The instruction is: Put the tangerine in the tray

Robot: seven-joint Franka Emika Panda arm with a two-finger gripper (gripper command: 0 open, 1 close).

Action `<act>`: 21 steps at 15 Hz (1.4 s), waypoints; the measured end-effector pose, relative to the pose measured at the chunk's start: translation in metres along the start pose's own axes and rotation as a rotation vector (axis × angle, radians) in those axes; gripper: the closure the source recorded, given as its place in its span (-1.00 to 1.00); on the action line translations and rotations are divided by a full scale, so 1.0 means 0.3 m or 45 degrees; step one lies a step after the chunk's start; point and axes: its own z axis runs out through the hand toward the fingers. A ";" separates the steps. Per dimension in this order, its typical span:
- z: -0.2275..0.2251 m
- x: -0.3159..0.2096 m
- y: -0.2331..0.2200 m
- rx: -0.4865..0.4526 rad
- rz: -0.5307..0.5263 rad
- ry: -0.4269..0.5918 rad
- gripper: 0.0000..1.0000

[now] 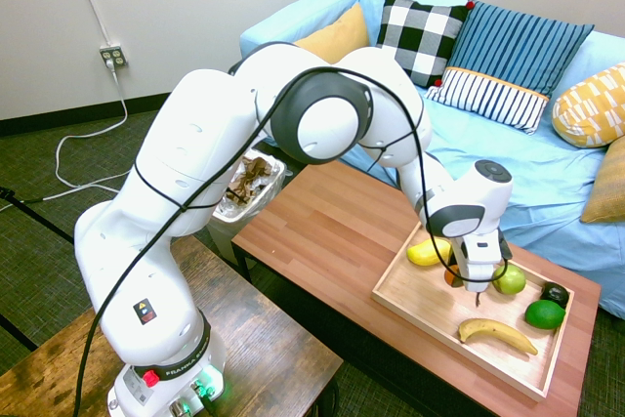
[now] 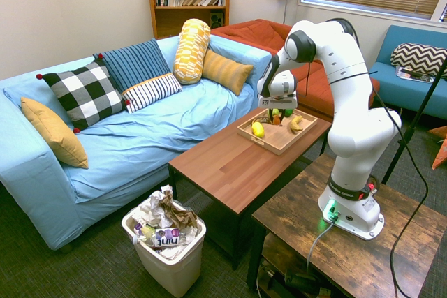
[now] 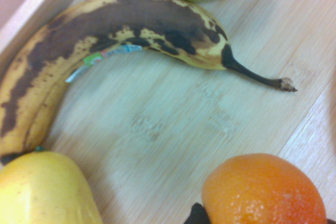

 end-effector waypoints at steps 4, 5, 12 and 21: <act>0.105 -0.017 -0.009 -0.041 -0.003 -0.025 -1.00; 0.120 -0.017 -0.012 -0.046 -0.005 -0.031 -1.00; 0.120 -0.020 -0.035 -0.060 -0.035 -0.055 -1.00; -0.032 0.025 -0.023 0.007 -0.040 -0.047 -1.00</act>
